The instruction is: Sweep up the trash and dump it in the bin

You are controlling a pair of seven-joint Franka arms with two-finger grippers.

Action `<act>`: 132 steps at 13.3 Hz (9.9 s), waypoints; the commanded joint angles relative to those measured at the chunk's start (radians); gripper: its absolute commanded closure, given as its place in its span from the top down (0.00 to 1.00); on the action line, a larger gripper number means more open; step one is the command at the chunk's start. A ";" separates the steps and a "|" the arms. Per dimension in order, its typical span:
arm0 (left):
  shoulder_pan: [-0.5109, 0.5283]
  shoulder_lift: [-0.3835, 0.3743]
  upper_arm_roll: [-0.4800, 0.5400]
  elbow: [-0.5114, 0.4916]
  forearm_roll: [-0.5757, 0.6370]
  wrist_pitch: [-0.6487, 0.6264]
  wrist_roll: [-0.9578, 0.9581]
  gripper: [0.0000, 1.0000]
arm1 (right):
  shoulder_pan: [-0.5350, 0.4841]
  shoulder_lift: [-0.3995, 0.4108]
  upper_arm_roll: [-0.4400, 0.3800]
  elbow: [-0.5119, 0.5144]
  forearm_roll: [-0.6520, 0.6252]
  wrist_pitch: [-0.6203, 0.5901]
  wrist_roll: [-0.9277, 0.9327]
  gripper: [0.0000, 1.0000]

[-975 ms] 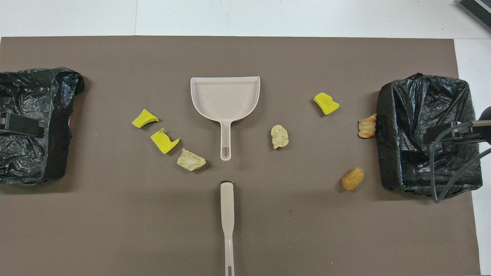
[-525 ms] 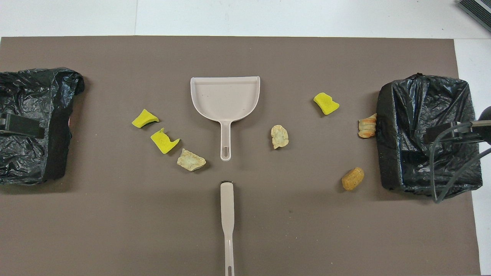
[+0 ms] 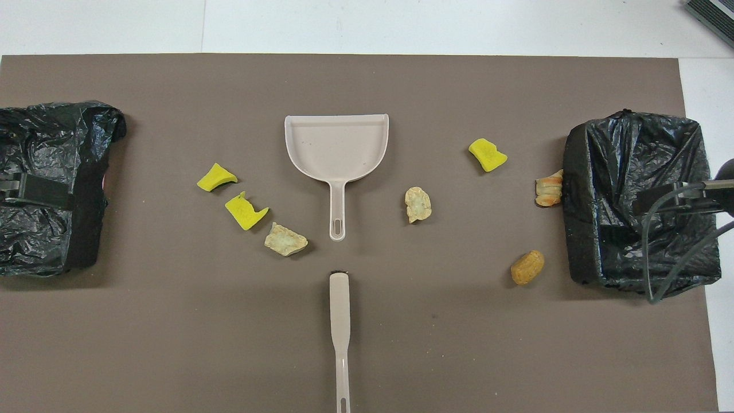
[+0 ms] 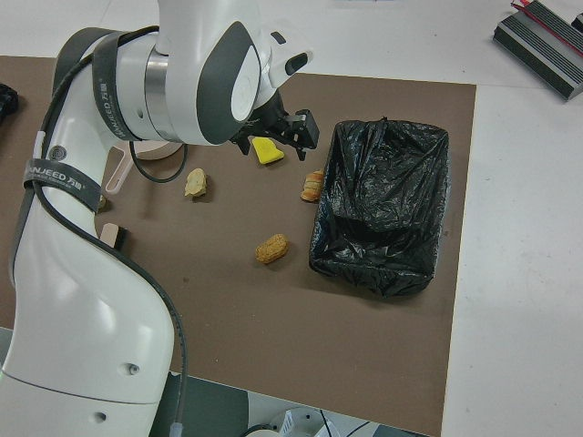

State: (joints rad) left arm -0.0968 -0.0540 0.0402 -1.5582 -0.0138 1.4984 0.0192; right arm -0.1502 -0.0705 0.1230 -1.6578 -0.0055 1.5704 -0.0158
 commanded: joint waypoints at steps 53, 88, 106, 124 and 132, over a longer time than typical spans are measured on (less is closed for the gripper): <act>-0.875 -0.104 -0.017 -0.864 -0.190 0.632 -0.740 1.00 | 0.635 0.704 0.006 0.403 0.078 0.460 0.660 1.00; -0.483 -0.104 -0.003 -0.617 -0.062 0.200 -0.498 0.00 | 0.620 0.479 0.013 0.147 0.021 0.481 0.572 0.00; -0.020 0.137 -0.003 -0.529 0.215 0.471 0.140 0.00 | 0.543 0.170 0.010 -0.287 -0.096 0.275 -0.654 0.00; -0.328 0.060 -0.017 -0.628 -0.057 0.322 0.128 0.00 | 0.598 0.212 0.012 -0.335 -0.176 0.438 -0.678 0.00; -0.573 0.072 -0.020 -0.547 -0.222 0.323 -0.160 0.00 | 0.597 0.222 0.012 -0.336 -0.172 0.462 -0.670 0.00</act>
State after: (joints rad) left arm -0.6310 0.0241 0.0052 -2.1421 -0.2087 1.8320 -0.0778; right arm 0.4498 0.1439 0.1318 -1.9826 -0.1649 1.9859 -0.6696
